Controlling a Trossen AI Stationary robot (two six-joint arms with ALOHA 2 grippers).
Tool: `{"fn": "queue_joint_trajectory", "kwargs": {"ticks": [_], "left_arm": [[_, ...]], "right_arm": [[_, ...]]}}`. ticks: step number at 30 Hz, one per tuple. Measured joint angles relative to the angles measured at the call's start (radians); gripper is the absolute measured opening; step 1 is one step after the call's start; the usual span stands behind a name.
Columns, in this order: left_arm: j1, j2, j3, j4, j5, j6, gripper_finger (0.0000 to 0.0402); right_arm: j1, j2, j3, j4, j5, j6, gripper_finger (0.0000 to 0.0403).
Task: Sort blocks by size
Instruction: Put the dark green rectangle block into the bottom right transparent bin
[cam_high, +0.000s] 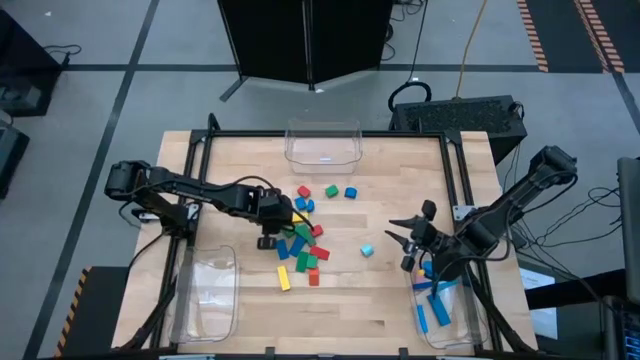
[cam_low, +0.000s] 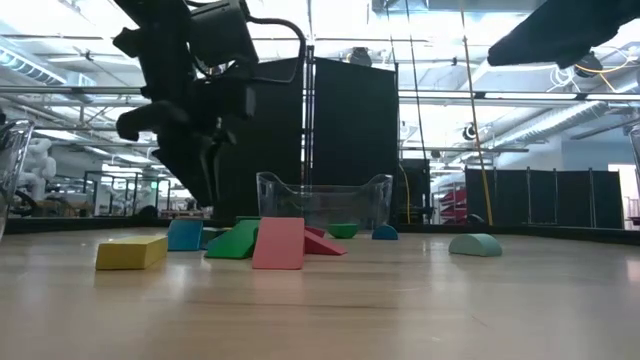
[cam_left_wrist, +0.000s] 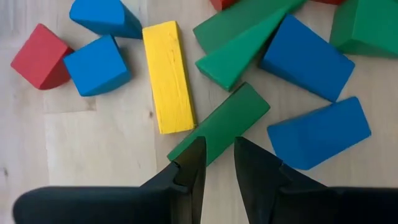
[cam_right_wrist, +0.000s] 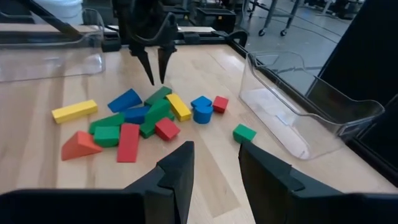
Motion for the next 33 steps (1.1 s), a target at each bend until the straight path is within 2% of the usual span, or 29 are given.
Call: {"fn": "queue_joint_trajectory", "kwargs": {"ticks": [8,11,16,23,26,33], "left_arm": [[-0.001,0.008,0.000,0.003,-0.001,0.151,0.0088],[-0.002,0.026,0.000,0.013,-0.057,0.151,0.0096],[-0.001,0.069,0.000,0.030,-0.072,0.129,0.0144],[-0.002,0.130,0.000,0.033,-0.044,0.244,0.0225],[-0.002,0.140,0.002,0.040,-0.042,0.258,0.0238],[-0.002,0.145,0.003,0.044,-0.041,0.254,0.0239]], "right_arm": [[-0.030,0.018,0.000,0.009,-0.078,0.000,0.0121],[-0.036,0.018,0.000,0.029,-0.081,-0.021,0.0121],[-0.037,0.018,0.000,0.071,-0.082,-0.078,0.0121],[-0.037,0.018,0.000,0.097,-0.105,-0.111,0.0121],[-0.037,0.018,0.000,0.097,-0.105,-0.108,0.0121],[-0.038,0.018,0.000,0.097,-0.105,-0.108,0.0121]]}}
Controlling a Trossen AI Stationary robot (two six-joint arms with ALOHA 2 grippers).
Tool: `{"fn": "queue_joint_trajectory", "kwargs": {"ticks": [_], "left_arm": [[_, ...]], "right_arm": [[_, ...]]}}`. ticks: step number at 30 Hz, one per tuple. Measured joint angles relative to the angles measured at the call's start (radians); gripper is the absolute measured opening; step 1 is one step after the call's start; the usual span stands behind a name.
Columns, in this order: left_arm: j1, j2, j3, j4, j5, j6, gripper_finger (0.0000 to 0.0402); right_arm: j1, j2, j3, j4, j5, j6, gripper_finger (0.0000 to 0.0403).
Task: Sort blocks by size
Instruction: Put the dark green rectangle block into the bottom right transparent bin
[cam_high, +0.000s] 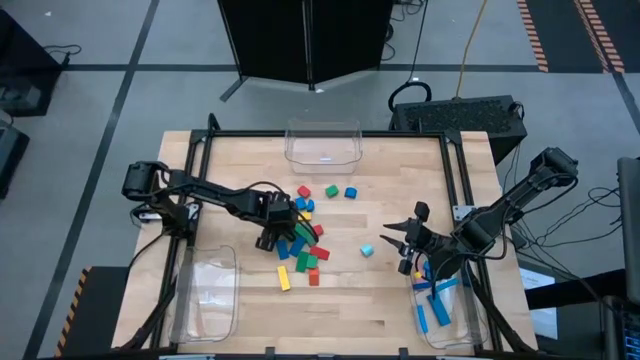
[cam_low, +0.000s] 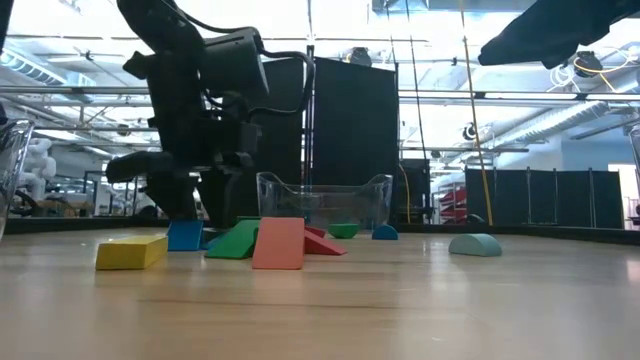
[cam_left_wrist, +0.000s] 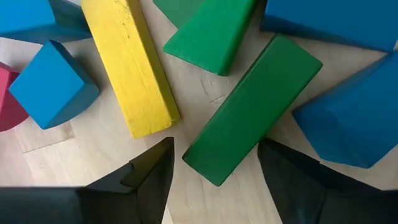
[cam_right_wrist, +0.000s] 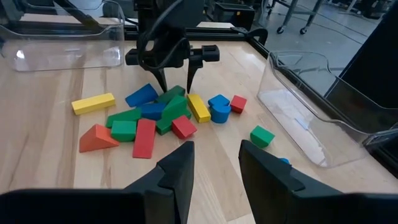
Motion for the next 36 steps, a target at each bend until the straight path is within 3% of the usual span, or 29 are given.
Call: {"fn": "queue_joint_trajectory", "kwargs": {"ticks": [4,16,28,36], "left_arm": [[0.000,0.000,-0.001,0.005,0.000,-0.025,0.0228],[0.002,0.001,-0.002,0.009,0.011,-0.056,0.0120],[0.003,-0.018,-0.003,0.038,-0.048,-0.130,0.0115],[0.003,-0.091,-0.003,0.121,-0.030,-0.140,0.0114]], "right_arm": [[0.000,0.000,0.000,-0.001,0.000,0.000,0.0121],[0.000,0.000,0.000,0.000,0.000,0.000,0.0121],[-0.001,0.006,0.000,0.001,0.000,0.013,0.0121],[-0.038,0.095,0.000,0.066,-0.003,0.012,0.0121]]}}
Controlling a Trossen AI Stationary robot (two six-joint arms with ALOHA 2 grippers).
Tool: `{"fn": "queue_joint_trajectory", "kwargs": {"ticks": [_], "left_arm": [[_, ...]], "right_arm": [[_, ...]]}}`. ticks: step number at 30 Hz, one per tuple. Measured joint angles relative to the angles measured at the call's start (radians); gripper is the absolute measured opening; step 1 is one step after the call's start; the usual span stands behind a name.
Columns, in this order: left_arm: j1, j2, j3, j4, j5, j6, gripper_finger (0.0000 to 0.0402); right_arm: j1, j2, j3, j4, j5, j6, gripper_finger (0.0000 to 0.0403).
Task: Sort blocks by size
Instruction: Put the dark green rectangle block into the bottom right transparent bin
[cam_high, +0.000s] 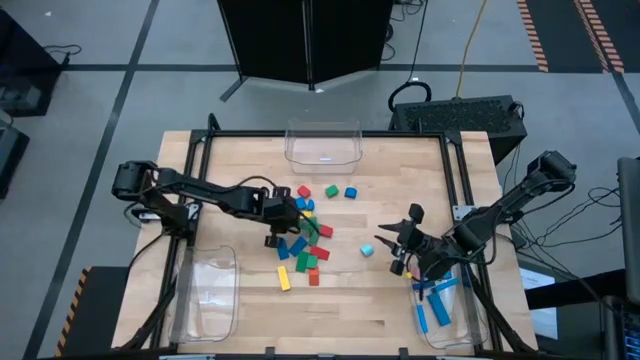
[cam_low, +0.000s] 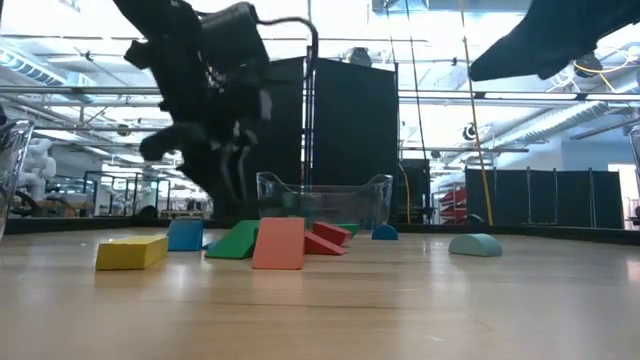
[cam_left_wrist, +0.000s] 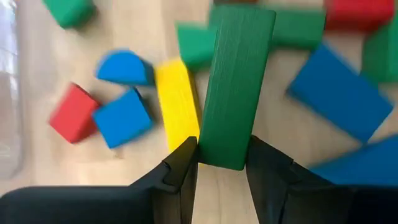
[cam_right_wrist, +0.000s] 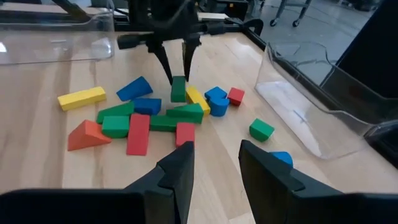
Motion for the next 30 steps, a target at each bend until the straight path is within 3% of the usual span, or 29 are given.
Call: {"fn": "queue_joint_trajectory", "kwargs": {"ticks": [4,9,14,19,30], "left_arm": [[0.000,-0.041,0.000,0.099,0.042,-0.043,0.0114],[-0.001,-0.047,0.000,0.201,0.197,-0.062,0.0114],[0.000,-0.047,0.001,0.252,0.274,-0.112,0.0114],[0.000,-0.047,0.006,0.258,0.317,-0.156,0.0114],[0.018,-0.047,0.006,0.258,0.393,-0.202,0.0114]], "right_arm": [[-0.041,0.066,0.000,0.141,-0.025,-0.156,0.0121],[-0.086,0.159,0.000,0.355,-0.137,-0.533,0.0121],[-0.134,0.238,0.000,0.517,-0.210,-0.815,0.0121],[-0.206,0.289,0.000,0.612,-0.358,-1.052,0.0121],[-0.360,0.319,0.010,0.681,-0.658,-1.157,0.0161]]}}
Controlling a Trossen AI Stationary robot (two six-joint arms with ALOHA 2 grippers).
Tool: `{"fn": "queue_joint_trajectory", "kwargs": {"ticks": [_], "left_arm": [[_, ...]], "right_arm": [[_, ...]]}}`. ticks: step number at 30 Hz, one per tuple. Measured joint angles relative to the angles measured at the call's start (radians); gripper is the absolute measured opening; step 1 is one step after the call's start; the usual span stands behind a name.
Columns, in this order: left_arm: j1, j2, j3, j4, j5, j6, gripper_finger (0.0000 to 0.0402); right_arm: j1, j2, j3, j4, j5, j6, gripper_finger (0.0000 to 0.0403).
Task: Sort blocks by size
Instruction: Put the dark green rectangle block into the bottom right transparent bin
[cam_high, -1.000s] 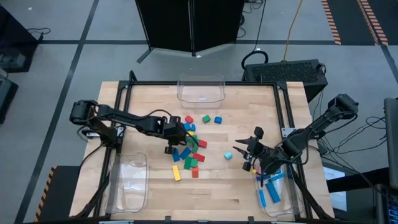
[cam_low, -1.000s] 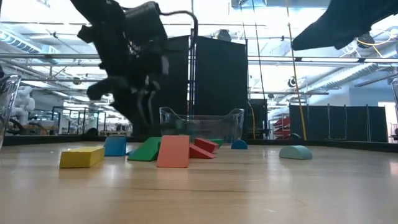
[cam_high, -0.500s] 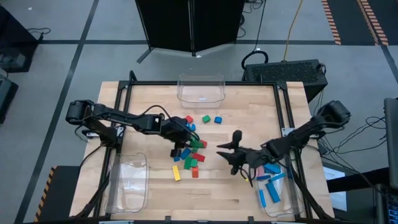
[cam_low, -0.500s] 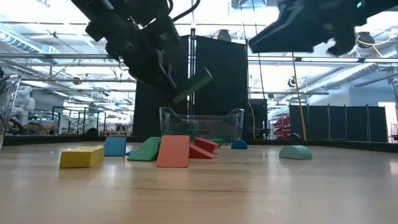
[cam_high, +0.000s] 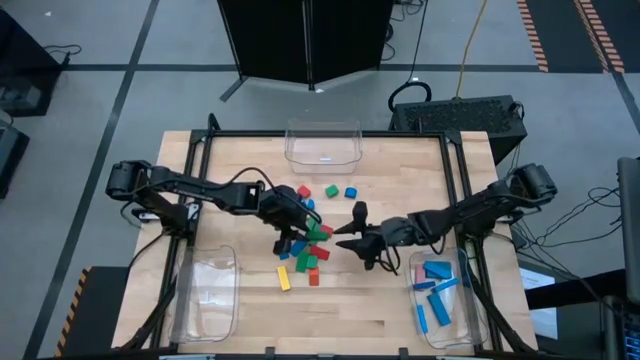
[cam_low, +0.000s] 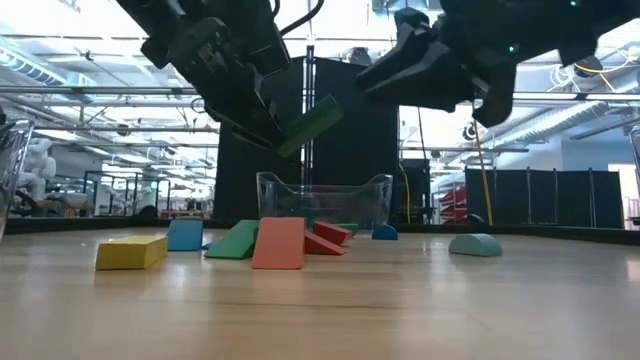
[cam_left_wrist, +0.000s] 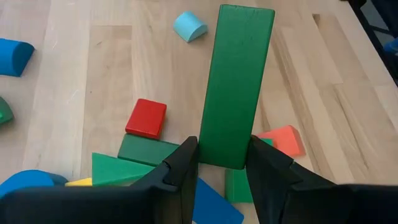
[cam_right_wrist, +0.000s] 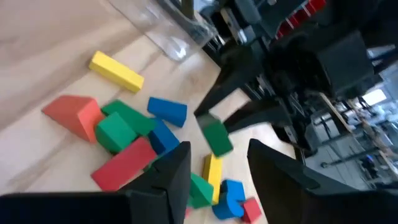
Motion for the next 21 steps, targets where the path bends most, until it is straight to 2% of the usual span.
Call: {"fn": "queue_joint_trajectory", "kwargs": {"ticks": [7,13,21], "left_arm": [[0.016,0.000,0.000,0.026,0.013,-0.016,0.0114],[0.022,0.000,0.001,0.053,0.060,-0.027,0.0114],[0.021,0.000,0.001,0.052,0.066,-0.028,0.0114]], "right_arm": [[-0.058,0.005,0.049,-0.027,-0.123,-0.026,0.0194],[-0.090,0.052,0.089,-0.077,-0.143,-0.037,0.0196],[-0.099,0.053,0.113,-0.080,-0.152,-0.033,0.0185]]}}
